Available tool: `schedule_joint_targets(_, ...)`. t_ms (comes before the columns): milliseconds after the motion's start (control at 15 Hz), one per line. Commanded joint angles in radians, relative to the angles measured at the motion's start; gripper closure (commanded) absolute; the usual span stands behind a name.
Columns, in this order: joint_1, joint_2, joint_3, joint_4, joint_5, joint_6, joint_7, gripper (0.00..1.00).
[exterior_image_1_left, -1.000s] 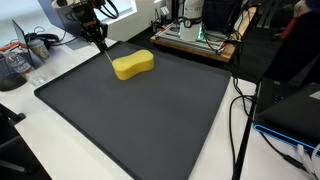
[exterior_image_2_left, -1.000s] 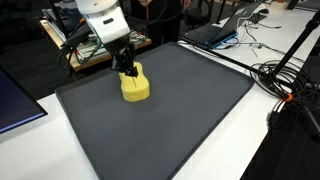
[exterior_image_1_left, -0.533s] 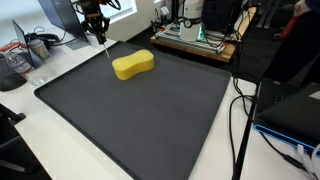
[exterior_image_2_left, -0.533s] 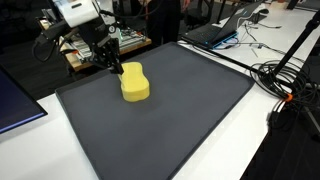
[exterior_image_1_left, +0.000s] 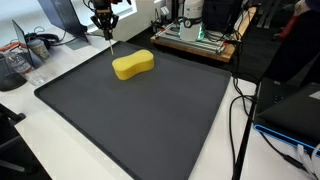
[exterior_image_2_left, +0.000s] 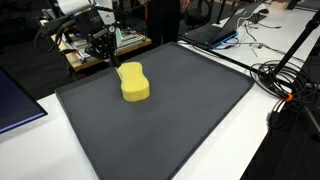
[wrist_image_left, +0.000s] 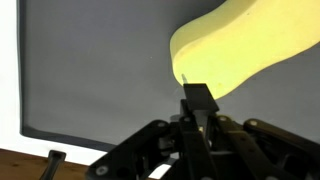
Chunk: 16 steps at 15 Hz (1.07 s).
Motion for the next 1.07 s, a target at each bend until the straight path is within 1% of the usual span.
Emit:
schedule_joint_targets(0,0.135,0.16,-0.102,-0.111,-0.019,0.14,-0.025,0.97)
schedule_joint_targets(200,0.263,0.257,-0.215,-0.183,-0.033,0.26,-0.018,0.97)
schedule_joint_targets(267,0.321,0.292,-0.27,-0.207,-0.036,0.302,-0.019,0.97)
schedule_joint_targets(400,0.479,0.347,-0.424,-0.247,-0.031,0.374,-0.03,0.97)
schedule_joint_targets(467,0.421,0.242,-0.377,-0.246,0.107,0.304,-0.114,0.97)
schedule_joint_targets(533,0.462,0.247,-0.417,-0.26,0.137,0.304,-0.14,0.97)
schedule_joint_targets(600,0.617,0.327,-0.564,-0.279,0.082,0.374,-0.122,0.97)
schedule_joint_targets(667,0.662,0.296,-0.604,-0.292,0.102,0.365,-0.133,0.97)
schedule_joint_targets(800,0.81,0.239,-0.718,-0.328,0.108,0.37,-0.1,0.97)
schedule_joint_targets(1000,1.034,0.172,-0.883,-0.387,0.04,0.36,-0.016,0.97)
